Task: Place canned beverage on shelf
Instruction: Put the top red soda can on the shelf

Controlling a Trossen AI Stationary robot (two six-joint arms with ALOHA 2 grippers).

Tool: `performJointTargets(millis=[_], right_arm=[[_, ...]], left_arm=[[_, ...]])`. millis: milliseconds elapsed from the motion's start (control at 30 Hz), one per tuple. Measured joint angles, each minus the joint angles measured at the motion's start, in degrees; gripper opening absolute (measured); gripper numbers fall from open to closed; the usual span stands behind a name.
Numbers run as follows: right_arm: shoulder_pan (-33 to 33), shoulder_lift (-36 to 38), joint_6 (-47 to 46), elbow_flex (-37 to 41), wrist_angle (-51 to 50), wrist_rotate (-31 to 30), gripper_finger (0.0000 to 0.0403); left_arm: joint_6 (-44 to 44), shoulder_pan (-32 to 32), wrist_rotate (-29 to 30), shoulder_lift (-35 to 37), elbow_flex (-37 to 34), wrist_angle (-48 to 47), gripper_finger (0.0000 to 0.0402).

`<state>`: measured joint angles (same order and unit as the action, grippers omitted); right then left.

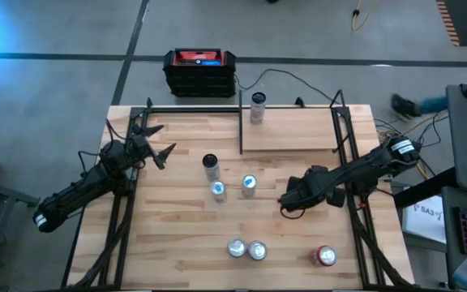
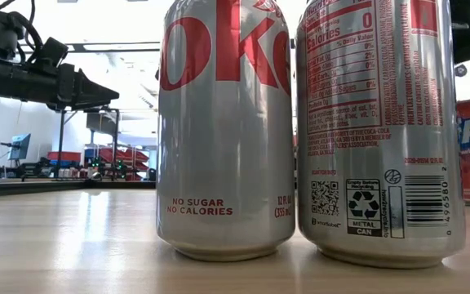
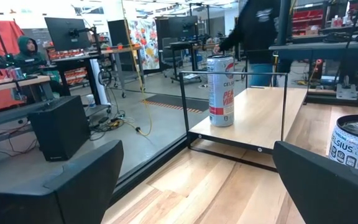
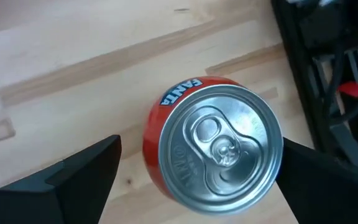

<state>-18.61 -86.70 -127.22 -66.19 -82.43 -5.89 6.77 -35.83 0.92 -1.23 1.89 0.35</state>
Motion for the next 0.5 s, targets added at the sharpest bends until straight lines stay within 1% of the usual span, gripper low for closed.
performJointTargets(millis=[100,267,367,500], right_arm=[[0.0,0.0,4.1,-0.8,0.0,-0.6,0.0384],[-0.5,0.0,6.8,-0.9,-0.3,-0.8,0.0384],[-1.9,0.0,7.8,-0.8,-1.0,-1.6,0.0384],[-5.3,0.0,7.5,-0.3,-2.5,-3.3,0.0384]], left_arm=[[0.0,0.0,0.0,0.0,0.0,0.0,0.0398],[0.0,0.0,0.0,0.0,0.0,0.0,0.0398],[0.0,0.0,0.0,0.0,0.0,0.0,0.0398],[0.0,0.0,0.0,0.0,0.0,0.0,0.0398]])
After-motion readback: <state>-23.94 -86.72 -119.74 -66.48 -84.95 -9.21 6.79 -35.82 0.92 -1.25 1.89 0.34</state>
